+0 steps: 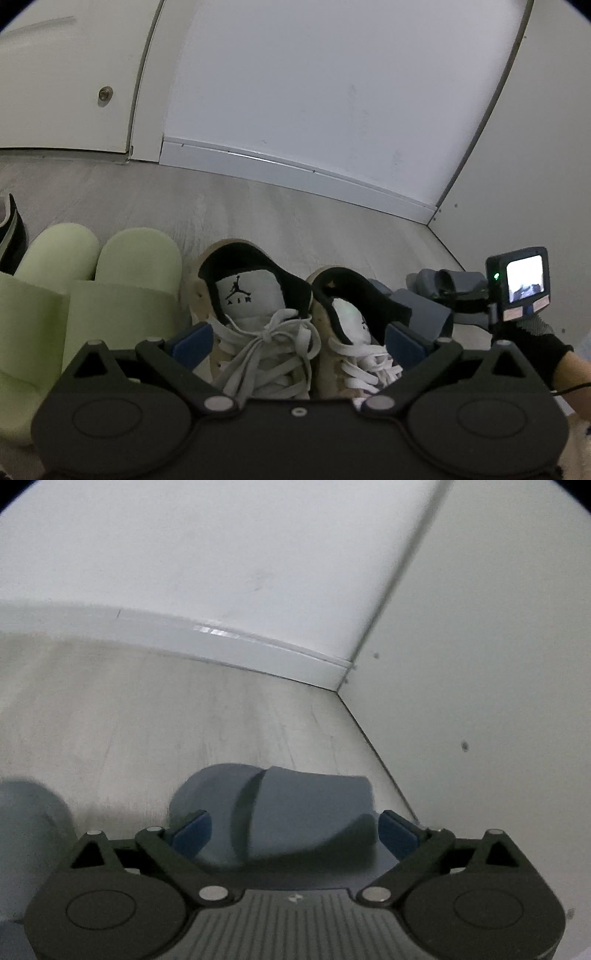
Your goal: Organize scattered shoes
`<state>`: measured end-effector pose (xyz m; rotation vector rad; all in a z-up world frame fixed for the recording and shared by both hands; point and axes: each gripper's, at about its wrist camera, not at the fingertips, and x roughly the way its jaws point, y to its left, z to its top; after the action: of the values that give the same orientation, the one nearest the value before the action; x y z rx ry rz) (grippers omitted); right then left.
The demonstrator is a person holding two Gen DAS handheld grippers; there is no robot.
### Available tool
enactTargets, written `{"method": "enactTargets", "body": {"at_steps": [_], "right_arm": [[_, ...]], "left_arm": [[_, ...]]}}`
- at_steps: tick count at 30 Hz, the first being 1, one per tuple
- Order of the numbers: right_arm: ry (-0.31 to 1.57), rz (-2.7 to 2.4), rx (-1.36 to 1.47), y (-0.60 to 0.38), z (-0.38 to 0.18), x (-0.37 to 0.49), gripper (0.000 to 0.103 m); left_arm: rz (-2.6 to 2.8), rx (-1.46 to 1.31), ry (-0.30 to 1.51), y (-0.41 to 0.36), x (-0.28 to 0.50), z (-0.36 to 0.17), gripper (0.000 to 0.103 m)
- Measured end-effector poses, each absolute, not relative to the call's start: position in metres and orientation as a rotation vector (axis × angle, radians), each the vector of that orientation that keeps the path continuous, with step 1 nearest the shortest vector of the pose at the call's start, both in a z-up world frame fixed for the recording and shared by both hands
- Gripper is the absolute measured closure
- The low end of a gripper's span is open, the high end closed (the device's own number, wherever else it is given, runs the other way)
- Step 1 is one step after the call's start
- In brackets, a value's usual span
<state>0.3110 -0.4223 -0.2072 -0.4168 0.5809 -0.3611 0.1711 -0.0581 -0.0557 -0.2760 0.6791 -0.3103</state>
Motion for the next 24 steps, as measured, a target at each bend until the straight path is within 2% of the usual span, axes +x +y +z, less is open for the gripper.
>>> {"method": "enactTargets", "body": {"at_steps": [2, 6, 13, 14, 17, 19, 24], "right_arm": [[0.573, -0.376, -0.481, -0.419, -0.214, 0.313, 0.006], [0.624, -0.4, -0.407, -0.429, -0.204, 0.302, 0.008], [0.848, -0.515, -0.104, -0.471, -0.182, 0.25, 0.009], [0.852, -0.539, -0.025, -0.482, -0.176, 0.238, 0.009], [0.684, -0.528, 0.316, -0.508, -0.156, 0.207, 0.008], [0.634, -0.508, 0.32, -0.509, -0.152, 0.213, 0.007], [0.633, -0.449, -0.021, -0.47, -0.174, 0.26, 0.007]], "left_arm": [[-0.31, -0.281, 0.678, -0.058, 0.171, -0.056, 0.002], [-0.31, -0.287, 0.669, -0.055, 0.169, -0.054, 0.002], [-0.309, -0.333, 0.65, -0.049, 0.167, -0.05, 0.002], [-0.31, -0.34, 0.647, -0.048, 0.167, -0.049, 0.002], [-0.313, -0.337, 0.647, -0.049, 0.167, -0.048, 0.002], [-0.306, -0.325, 0.648, -0.05, 0.166, -0.049, 0.002], [-0.286, -0.311, 0.655, -0.05, 0.168, -0.05, 0.002]]}}
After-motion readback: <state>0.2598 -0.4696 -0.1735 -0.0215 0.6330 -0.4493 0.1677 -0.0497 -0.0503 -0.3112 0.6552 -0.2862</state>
